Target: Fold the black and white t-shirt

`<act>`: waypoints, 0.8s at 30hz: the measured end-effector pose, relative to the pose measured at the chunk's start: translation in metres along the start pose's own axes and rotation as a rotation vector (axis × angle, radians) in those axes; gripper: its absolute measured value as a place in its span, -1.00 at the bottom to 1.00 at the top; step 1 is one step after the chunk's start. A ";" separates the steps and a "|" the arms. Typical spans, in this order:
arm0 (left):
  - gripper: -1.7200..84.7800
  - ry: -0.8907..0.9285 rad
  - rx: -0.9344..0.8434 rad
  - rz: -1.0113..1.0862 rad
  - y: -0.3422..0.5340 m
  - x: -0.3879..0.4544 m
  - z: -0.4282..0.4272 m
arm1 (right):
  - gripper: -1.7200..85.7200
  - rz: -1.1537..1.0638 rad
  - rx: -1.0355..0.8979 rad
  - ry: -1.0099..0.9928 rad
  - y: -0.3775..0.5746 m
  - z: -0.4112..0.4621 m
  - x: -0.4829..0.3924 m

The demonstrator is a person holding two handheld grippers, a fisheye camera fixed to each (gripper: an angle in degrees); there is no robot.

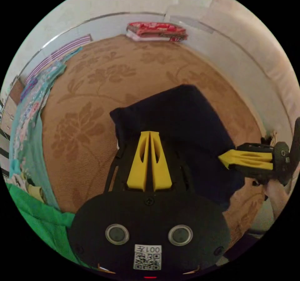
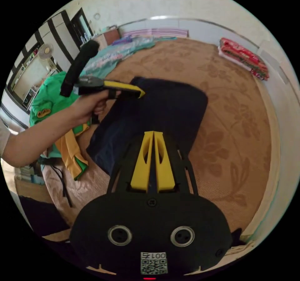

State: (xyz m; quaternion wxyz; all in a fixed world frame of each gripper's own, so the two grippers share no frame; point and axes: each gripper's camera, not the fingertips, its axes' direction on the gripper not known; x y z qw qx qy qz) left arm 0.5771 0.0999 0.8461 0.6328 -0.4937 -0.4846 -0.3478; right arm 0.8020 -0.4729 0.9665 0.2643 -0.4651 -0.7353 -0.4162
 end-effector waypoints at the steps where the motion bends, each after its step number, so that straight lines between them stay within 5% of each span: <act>1: -0.98 0.013 0.020 -0.018 -0.002 0.002 0.006 | -0.94 0.000 -0.023 -0.006 0.002 0.009 0.001; 12: -0.98 -0.116 0.038 -0.007 -0.069 0.063 -0.041 | -0.84 0.058 -0.006 0.060 0.065 -0.021 0.031; 18: -0.91 0.328 0.212 0.540 -0.199 0.141 -0.053 | -0.65 0.216 -0.004 -0.183 0.093 -0.011 0.076; 20: -0.89 0.570 0.101 0.793 -0.269 0.187 -0.037 | -0.64 0.250 -0.003 -0.223 0.093 0.001 0.088; 24: -0.91 0.658 -0.288 1.212 -0.341 0.278 -0.006 | -0.67 0.354 0.000 -0.355 0.096 0.026 0.112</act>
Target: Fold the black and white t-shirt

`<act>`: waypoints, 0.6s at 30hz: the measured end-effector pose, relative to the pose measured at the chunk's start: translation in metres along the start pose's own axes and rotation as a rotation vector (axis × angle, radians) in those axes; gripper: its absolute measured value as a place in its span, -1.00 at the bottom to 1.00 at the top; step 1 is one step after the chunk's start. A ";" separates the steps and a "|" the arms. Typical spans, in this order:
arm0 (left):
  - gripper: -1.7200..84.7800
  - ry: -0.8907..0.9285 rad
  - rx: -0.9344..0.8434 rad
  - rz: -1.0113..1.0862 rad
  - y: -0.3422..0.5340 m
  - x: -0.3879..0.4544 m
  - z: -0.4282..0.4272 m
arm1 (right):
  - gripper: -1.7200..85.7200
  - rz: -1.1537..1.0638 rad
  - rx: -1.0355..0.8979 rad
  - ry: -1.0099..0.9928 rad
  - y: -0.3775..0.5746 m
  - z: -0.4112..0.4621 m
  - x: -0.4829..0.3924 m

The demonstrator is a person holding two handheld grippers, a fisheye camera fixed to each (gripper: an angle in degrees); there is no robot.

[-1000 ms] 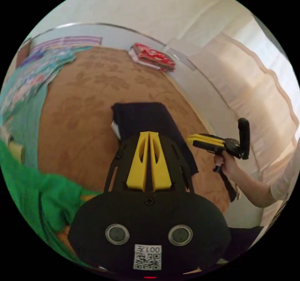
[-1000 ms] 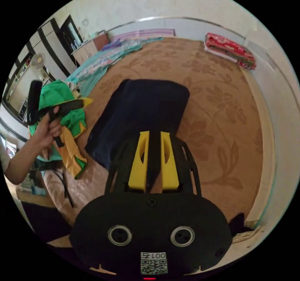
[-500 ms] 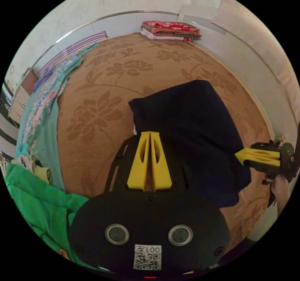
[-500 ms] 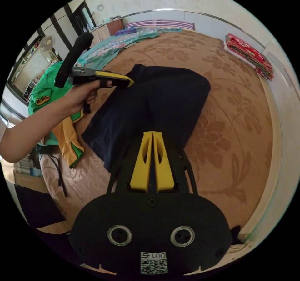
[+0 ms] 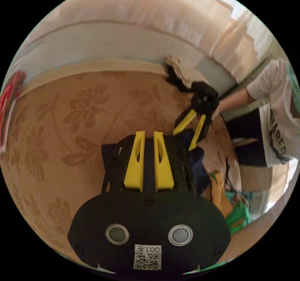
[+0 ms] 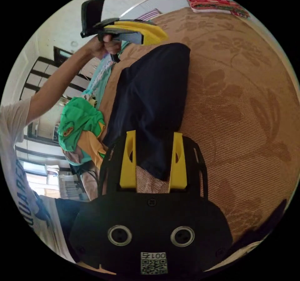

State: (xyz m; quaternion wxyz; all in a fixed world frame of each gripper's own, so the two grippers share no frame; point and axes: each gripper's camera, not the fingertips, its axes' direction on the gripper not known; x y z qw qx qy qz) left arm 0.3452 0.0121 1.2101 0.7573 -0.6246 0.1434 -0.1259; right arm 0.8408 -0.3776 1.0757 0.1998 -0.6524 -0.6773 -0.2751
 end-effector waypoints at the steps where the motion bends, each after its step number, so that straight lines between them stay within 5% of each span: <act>1: -0.89 0.013 -0.170 0.080 -0.030 -0.008 0.009 | -0.69 0.010 0.005 0.006 0.001 0.000 0.004; 4: -0.85 -0.052 -0.450 0.256 -0.091 -0.016 0.027 | -0.80 0.069 0.016 -0.076 0.006 -0.006 0.035; 8: -0.80 -0.115 -0.587 0.426 -0.169 -0.020 0.037 | -0.88 0.113 0.083 -0.264 0.026 -0.029 0.070; 14: -0.81 -0.117 -0.920 0.629 -0.248 -0.042 0.076 | -0.81 0.073 0.119 -0.057 0.055 -0.053 0.076; 18: -0.82 -0.021 -1.024 0.645 -0.287 -0.063 0.087 | -0.72 0.046 0.115 -0.108 0.048 -0.045 0.087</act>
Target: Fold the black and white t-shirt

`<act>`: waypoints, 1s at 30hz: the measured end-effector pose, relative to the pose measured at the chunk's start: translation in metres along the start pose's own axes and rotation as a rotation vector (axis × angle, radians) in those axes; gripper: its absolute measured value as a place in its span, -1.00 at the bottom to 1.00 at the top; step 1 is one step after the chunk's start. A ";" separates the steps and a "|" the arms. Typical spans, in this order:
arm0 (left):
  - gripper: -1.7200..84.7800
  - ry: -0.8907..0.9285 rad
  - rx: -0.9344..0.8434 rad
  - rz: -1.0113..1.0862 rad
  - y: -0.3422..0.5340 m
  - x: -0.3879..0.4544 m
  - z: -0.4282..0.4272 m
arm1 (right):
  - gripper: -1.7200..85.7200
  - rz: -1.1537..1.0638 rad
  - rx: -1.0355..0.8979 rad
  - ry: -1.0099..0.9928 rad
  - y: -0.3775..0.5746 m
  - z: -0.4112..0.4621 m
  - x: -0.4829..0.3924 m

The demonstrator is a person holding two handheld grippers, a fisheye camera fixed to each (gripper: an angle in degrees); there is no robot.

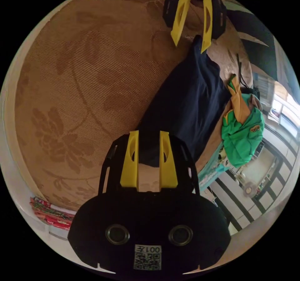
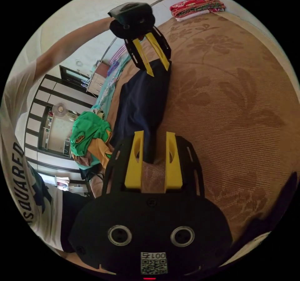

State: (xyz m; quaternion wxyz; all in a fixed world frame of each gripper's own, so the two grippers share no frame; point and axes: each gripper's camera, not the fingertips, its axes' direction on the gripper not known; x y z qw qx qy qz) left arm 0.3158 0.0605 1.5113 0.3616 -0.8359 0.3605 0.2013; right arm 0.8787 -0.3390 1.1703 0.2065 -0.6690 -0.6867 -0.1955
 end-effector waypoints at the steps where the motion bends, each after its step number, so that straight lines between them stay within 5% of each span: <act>1: -0.82 0.042 -0.041 0.014 -0.003 -0.013 -0.004 | -0.71 -0.008 -0.008 0.001 -0.002 0.002 0.001; 7: -0.79 0.214 -0.088 0.007 -0.007 -0.074 -0.027 | -0.63 -0.128 -0.019 0.053 -0.026 0.007 -0.002; 15: -0.75 0.221 -0.225 -0.166 0.020 -0.128 -0.036 | -0.58 -0.092 -0.002 -0.007 -0.037 0.000 0.036; 23: -0.88 0.633 0.060 -0.424 0.080 -0.145 -0.011 | -0.56 -0.065 0.023 -0.058 -0.034 -0.011 0.051; 30: -0.98 0.608 0.261 -0.443 0.123 -0.113 -0.001 | -0.56 -0.077 0.033 -0.127 -0.032 -0.030 0.069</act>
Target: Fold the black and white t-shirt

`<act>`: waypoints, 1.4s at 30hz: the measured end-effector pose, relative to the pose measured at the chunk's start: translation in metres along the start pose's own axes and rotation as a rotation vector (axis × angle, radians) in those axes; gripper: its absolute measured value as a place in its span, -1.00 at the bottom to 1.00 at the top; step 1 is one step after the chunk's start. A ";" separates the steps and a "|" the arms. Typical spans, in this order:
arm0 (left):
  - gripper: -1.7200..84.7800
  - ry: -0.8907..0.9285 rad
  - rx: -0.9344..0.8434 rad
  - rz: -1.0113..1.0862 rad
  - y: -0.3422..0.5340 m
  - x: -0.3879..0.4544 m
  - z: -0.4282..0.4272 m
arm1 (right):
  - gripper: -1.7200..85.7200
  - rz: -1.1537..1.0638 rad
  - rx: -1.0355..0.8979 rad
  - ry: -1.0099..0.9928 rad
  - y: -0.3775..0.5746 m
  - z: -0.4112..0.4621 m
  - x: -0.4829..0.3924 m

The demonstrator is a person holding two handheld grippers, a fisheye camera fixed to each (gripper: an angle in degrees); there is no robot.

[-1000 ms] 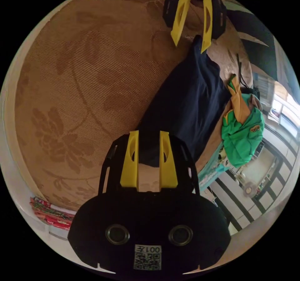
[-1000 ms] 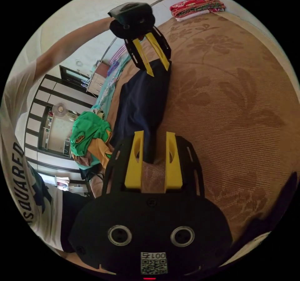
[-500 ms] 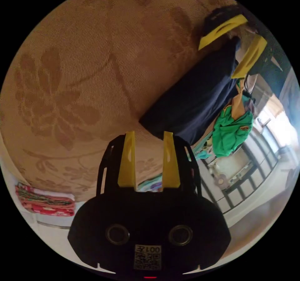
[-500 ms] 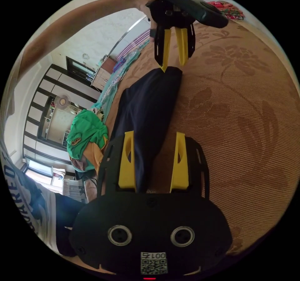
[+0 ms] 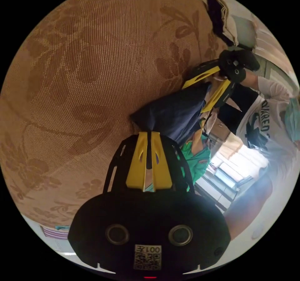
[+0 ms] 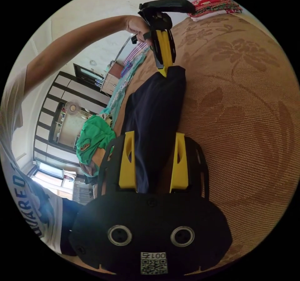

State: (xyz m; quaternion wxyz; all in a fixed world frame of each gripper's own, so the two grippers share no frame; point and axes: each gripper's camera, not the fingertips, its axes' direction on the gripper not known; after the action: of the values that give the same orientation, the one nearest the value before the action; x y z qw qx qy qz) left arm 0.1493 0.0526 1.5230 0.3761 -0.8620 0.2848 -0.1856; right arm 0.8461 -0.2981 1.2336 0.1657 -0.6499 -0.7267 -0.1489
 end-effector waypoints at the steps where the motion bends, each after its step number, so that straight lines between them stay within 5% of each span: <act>1: -0.98 -0.040 0.029 0.023 0.012 0.008 0.004 | -0.55 -0.004 0.006 -0.002 -0.001 -0.003 0.001; 10: -0.98 -0.303 0.345 0.082 0.138 0.095 0.054 | -0.48 -0.083 0.032 -0.192 -0.043 -0.017 0.028; 15: -0.99 -0.404 0.476 0.074 0.202 0.145 0.098 | -0.59 -0.201 -0.153 -0.461 -0.053 0.006 0.004; 18: -0.99 -0.395 0.545 0.006 0.230 0.158 0.127 | -0.71 -0.258 -0.180 -0.405 -0.045 0.004 -0.017; 26: -0.95 -0.363 1.186 -0.344 0.358 0.222 0.237 | -0.89 -0.191 0.058 -0.338 0.015 -0.077 -0.060; 34: -0.94 -0.216 1.342 -0.347 0.305 0.353 0.358 | -0.90 -0.084 0.154 -0.087 0.114 -0.193 -0.170; 42: -0.95 0.000 1.626 -0.166 0.212 0.468 0.386 | -0.87 -0.038 -0.099 0.050 0.180 -0.339 -0.278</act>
State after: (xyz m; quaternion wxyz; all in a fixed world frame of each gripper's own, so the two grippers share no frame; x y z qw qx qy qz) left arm 0.6408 -0.1506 1.1625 0.8689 -0.3381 -0.0035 -0.3616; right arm 1.0687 -0.6732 1.4190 0.1483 -0.6394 -0.7263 -0.2040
